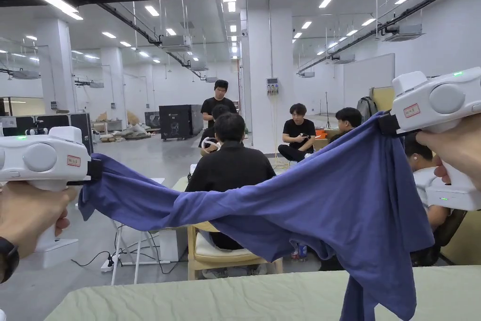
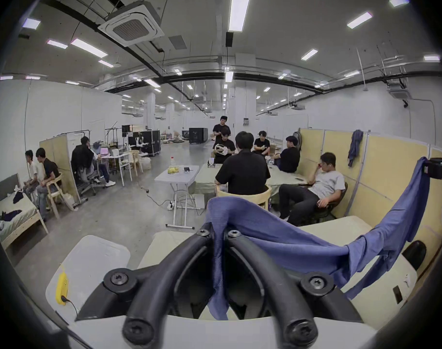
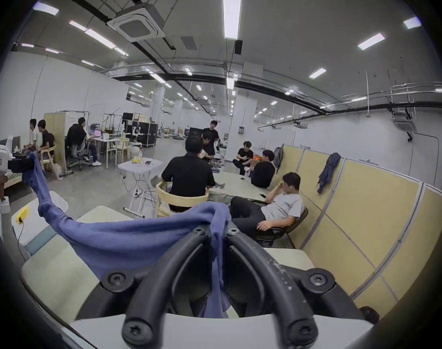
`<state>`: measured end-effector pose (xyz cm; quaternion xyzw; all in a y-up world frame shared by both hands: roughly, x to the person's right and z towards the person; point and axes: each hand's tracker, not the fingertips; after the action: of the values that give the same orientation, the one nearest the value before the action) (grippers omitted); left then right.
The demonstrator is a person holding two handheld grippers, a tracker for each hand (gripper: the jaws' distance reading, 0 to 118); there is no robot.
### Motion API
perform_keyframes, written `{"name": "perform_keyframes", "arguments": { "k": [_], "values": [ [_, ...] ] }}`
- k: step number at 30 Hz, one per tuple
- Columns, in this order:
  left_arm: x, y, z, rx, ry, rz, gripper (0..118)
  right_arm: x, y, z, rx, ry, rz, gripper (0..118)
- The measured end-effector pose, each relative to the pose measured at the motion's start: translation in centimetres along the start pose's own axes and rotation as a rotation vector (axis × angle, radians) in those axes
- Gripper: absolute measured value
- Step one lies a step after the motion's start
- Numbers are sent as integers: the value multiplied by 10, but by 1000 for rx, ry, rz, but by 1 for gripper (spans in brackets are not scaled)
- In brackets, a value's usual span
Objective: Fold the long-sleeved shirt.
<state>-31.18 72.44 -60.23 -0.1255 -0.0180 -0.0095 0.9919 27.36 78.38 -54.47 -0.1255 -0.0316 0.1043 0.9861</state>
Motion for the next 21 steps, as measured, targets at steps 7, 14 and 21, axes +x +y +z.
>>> {"name": "perform_keyframes", "arguments": {
  "k": [7,14,21],
  "values": [
    [-3,-15,-63,-26,16,22,4,-10,-20,-71,-51,0,-7,10],
    [8,-63,-119,-67,12,20,4,-27,-68,-132,-114,16,-23,10],
    [26,-146,-168,-167,-9,39,4,-42,-149,-186,-235,34,-81,10]
  ]
}}
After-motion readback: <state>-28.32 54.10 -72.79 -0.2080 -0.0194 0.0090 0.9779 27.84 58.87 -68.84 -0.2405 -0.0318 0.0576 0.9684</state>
